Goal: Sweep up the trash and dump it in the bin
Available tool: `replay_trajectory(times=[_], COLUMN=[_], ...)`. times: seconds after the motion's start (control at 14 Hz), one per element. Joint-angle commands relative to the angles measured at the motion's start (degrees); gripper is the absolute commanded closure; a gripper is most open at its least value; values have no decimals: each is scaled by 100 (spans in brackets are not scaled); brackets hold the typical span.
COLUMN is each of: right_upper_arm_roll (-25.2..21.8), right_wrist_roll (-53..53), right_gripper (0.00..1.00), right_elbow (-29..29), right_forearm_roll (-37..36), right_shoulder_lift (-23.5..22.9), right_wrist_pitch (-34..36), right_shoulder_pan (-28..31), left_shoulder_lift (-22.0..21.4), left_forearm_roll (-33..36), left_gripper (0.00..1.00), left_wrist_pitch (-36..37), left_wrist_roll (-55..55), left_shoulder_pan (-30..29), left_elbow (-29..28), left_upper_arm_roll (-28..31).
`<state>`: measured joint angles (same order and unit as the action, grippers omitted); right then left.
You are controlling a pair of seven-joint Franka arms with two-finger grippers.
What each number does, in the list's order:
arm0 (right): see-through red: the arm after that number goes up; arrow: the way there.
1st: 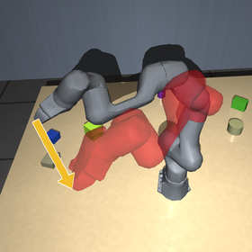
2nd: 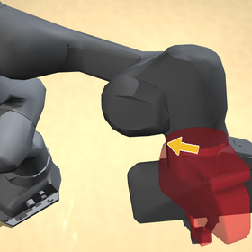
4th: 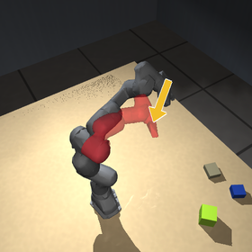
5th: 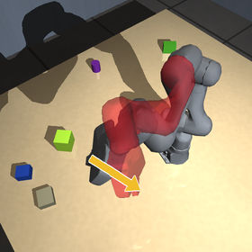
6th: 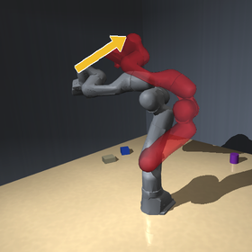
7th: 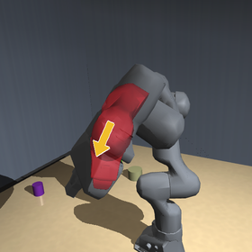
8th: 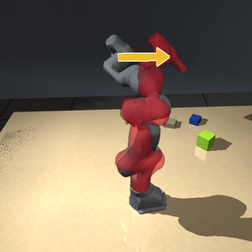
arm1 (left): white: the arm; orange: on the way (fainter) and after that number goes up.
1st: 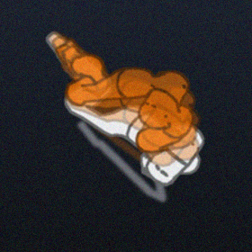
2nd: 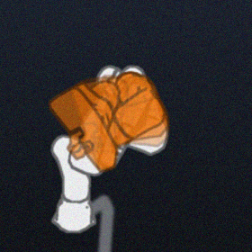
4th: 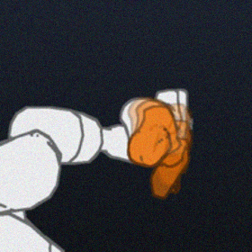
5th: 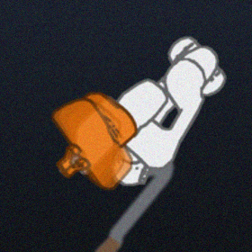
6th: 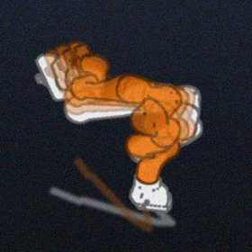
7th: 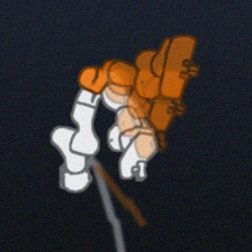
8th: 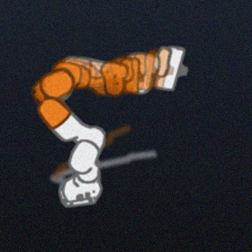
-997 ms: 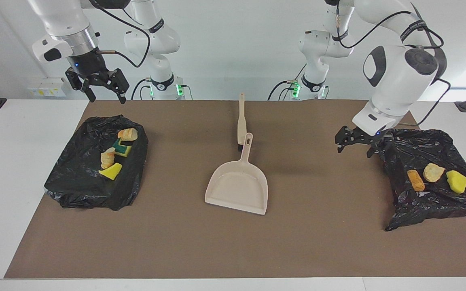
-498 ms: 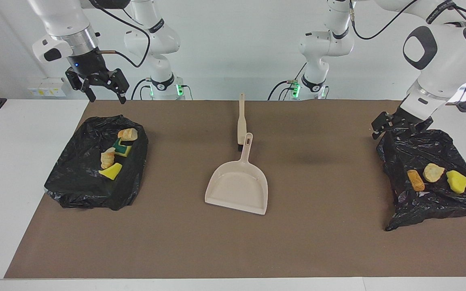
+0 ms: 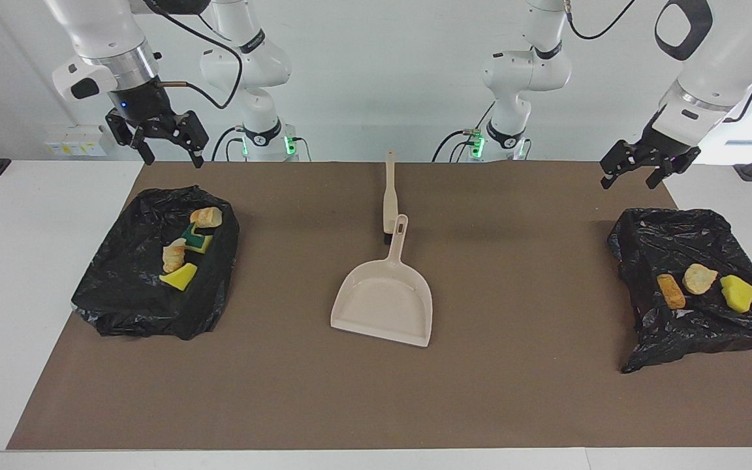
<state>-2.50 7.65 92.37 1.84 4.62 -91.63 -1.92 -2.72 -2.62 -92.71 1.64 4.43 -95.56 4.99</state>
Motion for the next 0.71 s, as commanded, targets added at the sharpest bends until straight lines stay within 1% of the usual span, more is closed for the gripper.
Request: replay_trajectory(times=[0.0,0.14,0.28,0.43,0.64], right_upper_arm_roll=[39,39,39,39,39], right_wrist_roll=[-62,-71,-71,-71,-71], right_gripper=[0,0,0,0,0], right_elbow=[-70,-70,-70,-70,-70], right_forearm_roll=[0,0,0,0,0], right_shoulder_lift=[4,4,4,4,4], right_wrist_pitch=[127,127,127,127,127], right_shoulder_pan=[51,51,52,51,52], left_shoulder_lift=[-124,-80,-115,-133,-185], left_forearm_roll=[139,208,480,499,490], left_gripper=[0,0,0,0,0], left_wrist_pitch=[-36,33,156,385,324], left_wrist_roll=[-94,-33,230,232,231], left_shoulder_pan=[93,102,102,102,93], left_elbow=[-174,-112,-7,108,55], left_upper_arm_roll=[37,28,-138,-236,-236])
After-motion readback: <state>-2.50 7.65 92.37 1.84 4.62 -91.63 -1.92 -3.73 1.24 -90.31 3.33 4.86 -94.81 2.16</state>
